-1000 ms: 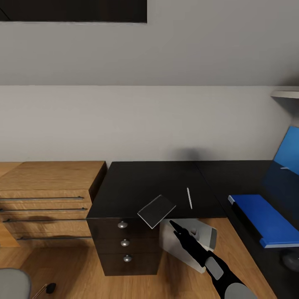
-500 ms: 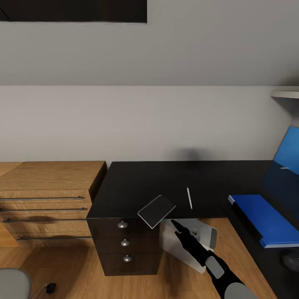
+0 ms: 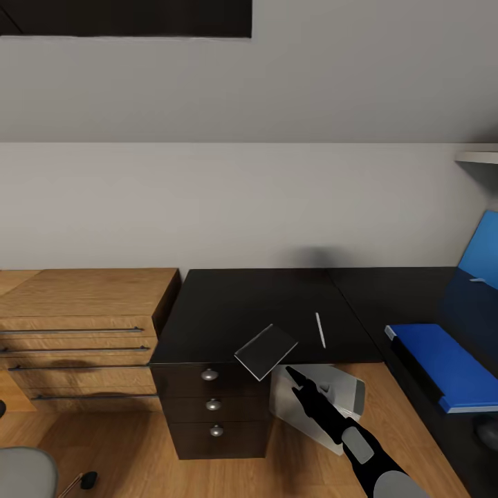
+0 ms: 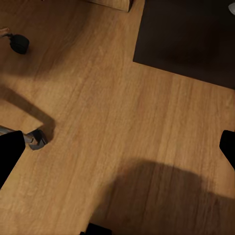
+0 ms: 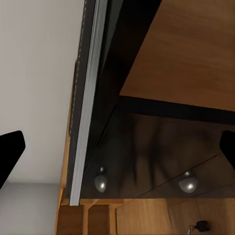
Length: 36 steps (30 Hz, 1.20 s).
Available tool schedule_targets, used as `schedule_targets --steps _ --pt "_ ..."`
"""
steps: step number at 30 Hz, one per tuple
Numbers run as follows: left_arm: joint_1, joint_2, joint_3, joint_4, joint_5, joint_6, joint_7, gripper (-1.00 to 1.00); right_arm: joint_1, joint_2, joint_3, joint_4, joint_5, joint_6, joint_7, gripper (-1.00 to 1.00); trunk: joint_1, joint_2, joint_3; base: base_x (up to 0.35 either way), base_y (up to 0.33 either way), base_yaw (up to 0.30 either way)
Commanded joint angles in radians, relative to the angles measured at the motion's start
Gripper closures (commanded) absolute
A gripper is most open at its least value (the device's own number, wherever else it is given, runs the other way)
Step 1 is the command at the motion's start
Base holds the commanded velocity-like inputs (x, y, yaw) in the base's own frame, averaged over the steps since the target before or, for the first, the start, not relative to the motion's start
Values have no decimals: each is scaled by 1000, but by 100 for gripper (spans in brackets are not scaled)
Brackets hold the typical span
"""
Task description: In the bedroom, organize the workspace by keeping the computer under the desk, ensuring the monitor is on the desk, placing the keyboard on the desk next to the monitor, placing the mouse on the desk next to the keyboard, moving the folder from the swivel chair onto the desk next to the mouse, stacking the notebook on top of the folder with the pen on top of the notebook, and positioning the swivel chair next to the desk.
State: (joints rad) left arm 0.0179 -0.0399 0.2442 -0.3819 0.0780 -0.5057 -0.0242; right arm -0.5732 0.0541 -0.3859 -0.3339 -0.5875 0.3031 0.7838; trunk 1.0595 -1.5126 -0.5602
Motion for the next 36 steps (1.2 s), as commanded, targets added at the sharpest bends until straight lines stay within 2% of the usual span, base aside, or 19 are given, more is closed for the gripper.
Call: schedule_targets --steps 1,15,25,36 --pt "0 0 0 -2 8 0 -3 -100 0 0 -3 0 -7 9 1 -100 0 0 -1 0 61 0" --pt "0 -1 0 -2 7 0 -3 -100 0 1 -2 4 -8 7 -13 -100 0 0 -1 0 22 0" --pt "0 0 0 -2 7 0 -2 -100 0 3 -2 4 -8 4 -31 -100 0 0 -1 0 167 0" --pt "0 0 0 -2 6 0 -2 -100 0 2 1 5 -2 4 -35 -100 0 0 -1 0 30 0"
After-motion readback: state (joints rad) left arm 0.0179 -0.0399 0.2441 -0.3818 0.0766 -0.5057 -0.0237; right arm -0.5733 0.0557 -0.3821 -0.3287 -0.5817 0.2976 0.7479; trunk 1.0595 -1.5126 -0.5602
